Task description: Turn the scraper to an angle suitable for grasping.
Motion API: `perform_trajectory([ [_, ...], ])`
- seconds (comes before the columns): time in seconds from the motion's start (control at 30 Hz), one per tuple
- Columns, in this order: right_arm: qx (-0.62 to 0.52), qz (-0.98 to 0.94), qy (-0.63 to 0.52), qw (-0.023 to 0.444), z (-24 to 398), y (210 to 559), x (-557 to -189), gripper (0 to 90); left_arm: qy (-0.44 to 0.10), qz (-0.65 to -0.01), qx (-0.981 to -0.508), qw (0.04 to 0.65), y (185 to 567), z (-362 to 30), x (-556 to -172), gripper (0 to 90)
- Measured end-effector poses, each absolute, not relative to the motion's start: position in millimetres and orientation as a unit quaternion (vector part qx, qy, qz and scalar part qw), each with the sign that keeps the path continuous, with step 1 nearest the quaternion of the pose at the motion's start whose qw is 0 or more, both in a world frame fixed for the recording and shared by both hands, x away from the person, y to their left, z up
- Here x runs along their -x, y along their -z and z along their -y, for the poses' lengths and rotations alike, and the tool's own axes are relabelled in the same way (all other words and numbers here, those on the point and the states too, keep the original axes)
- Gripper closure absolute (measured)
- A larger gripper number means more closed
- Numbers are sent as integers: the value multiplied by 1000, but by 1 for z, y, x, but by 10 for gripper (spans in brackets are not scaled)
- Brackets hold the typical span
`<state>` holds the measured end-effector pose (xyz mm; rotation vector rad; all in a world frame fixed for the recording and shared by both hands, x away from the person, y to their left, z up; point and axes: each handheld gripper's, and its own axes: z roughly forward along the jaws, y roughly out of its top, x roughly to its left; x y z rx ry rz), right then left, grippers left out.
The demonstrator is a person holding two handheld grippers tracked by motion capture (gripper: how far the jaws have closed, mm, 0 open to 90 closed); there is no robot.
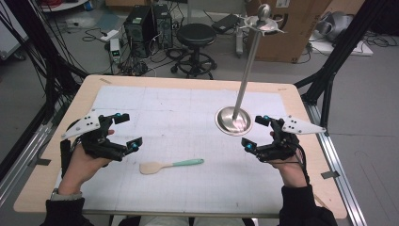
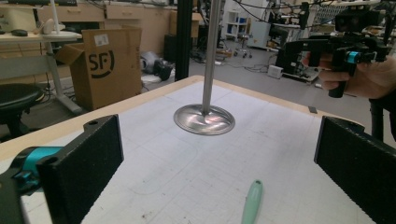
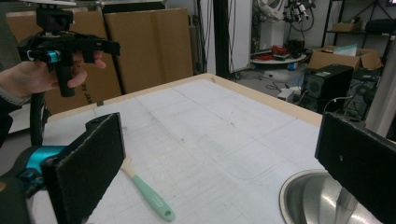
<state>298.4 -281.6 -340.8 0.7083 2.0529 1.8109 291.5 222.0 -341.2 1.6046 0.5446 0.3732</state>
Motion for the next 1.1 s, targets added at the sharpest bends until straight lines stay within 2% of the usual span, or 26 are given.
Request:
perform_trajectory([
  [0.5,-241,-730,-619,158,266,344,-301,7,-162,-243,-708,643,342,-224,-289,17],
  [0.6,-231,-737,-618,150,260,346,-303,147,-164,-245,-708,642,342,-226,-288,18],
  [0.67,-228,-738,-619,144,255,348,-304,180,-164,-248,-706,643,342,-227,-287,18],
  [0.77,-225,-743,-615,136,247,353,-304,332,-164,-247,-707,642,342,-227,-285,18],
  [0.8,-225,-743,-615,136,247,353,-304,332,-165,-246,-708,641,342,-227,-284,18],
  [0.83,-225,-745,-614,130,242,356,-305,431,-164,-247,-708,641,342,-227,-284,18],
  [1.03,-216,-759,-601,130,227,364,-303,757,-165,-250,-709,638,344,-230,-283,18],
  [1.07,-215,-761,-599,127,226,365,-304,794,-164,-250,-709,639,344,-230,-283,18],
  [1.1,-215,-761,-599,127,226,365,-304,794,-164,-250,-708,639,344,-230,-283,18],
])
